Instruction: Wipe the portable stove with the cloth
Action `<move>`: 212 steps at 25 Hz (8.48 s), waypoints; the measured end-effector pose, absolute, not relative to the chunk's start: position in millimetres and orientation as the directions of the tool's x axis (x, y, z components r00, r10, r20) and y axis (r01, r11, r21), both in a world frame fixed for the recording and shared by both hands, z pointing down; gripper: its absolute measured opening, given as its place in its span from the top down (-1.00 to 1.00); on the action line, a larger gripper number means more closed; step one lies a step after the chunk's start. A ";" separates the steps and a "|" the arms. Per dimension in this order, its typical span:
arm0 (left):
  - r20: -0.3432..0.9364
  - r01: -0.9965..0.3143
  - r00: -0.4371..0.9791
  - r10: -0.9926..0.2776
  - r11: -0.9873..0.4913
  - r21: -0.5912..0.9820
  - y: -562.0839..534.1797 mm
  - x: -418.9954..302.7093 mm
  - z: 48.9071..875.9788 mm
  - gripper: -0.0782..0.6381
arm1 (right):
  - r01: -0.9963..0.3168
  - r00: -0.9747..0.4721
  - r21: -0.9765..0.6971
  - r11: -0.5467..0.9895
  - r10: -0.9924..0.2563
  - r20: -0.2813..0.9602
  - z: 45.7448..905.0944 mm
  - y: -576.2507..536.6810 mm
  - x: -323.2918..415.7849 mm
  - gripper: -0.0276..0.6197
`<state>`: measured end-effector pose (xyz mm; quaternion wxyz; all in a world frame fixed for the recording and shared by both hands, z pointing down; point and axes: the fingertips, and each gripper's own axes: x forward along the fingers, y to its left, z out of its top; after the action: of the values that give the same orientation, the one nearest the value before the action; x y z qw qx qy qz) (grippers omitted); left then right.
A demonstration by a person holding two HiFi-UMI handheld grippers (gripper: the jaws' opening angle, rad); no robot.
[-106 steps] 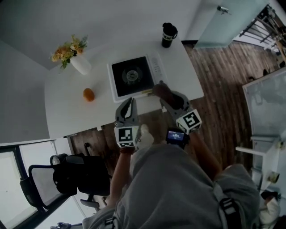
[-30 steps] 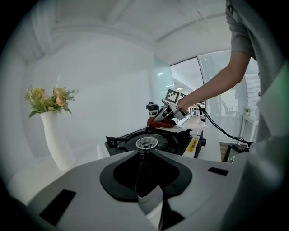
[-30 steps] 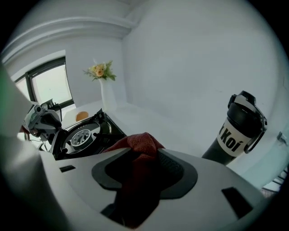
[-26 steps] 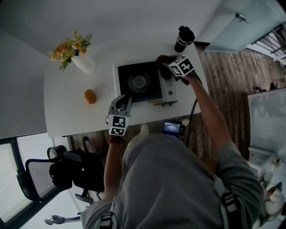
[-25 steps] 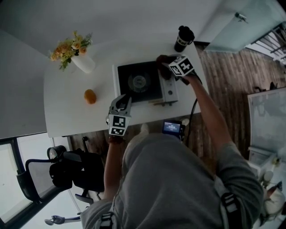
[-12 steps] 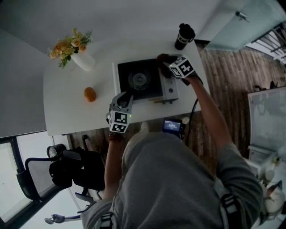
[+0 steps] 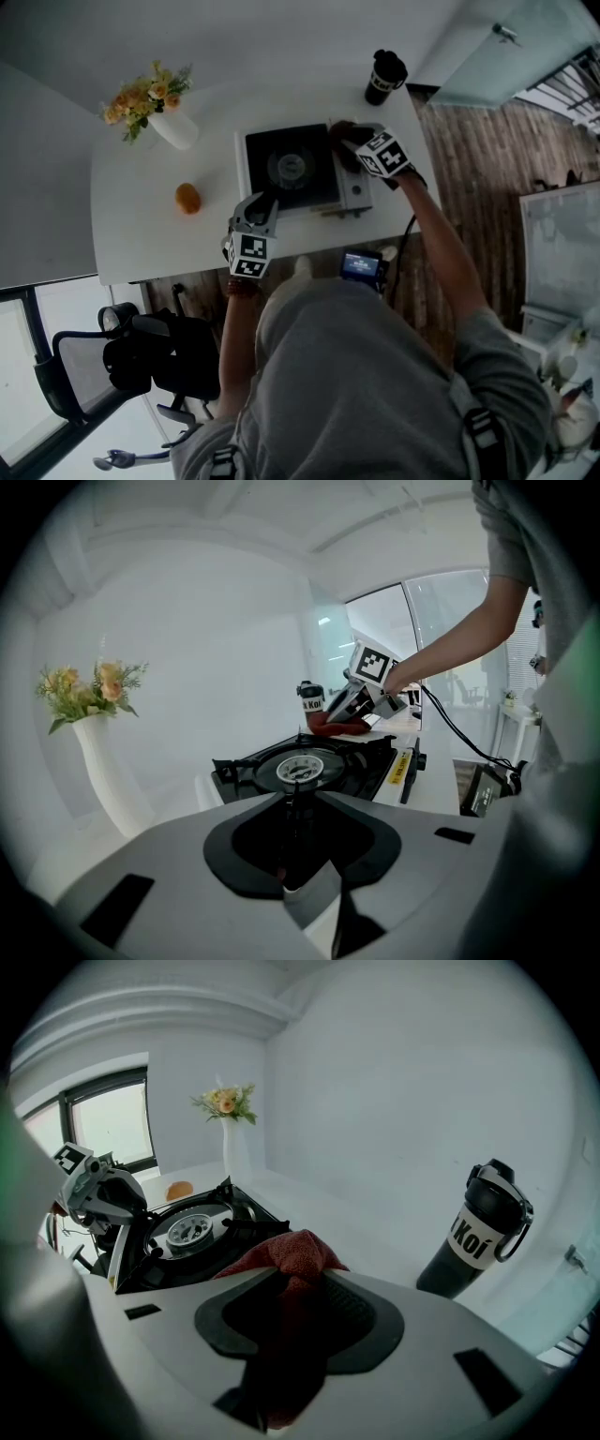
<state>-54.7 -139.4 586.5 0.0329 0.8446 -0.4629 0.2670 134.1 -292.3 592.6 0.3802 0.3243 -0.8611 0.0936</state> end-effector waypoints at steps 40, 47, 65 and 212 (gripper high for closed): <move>0.522 -0.788 0.336 -0.784 -0.538 -0.300 -140.9 -53.2 595.0 0.46 | -0.634 -0.499 0.105 0.766 -0.509 0.702 586.2 -187.5 140.7 0.48; 0.537 -0.787 0.331 -0.776 -0.541 -0.297 -141.4 -53.4 596.7 0.46 | -0.633 -0.492 0.119 0.765 -0.516 0.701 586.2 -170.7 141.6 0.48; 0.541 -0.787 0.326 -0.775 -0.540 -0.299 -142.6 -52.1 597.0 0.46 | -0.596 -0.468 0.196 0.779 -0.535 0.703 585.5 -141.2 143.8 0.57; 0.395 -0.794 0.567 -0.723 -0.607 0.028 -126.4 -70.1 577.6 0.36 | 0.123 -0.317 0.461 0.879 -0.405 0.857 598.2 -108.9 45.9 0.64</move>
<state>-70.1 -126.4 577.6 0.1019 0.8793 -0.4312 0.1748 45.9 -108.9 598.2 0.5772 0.0906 -0.7787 -0.2287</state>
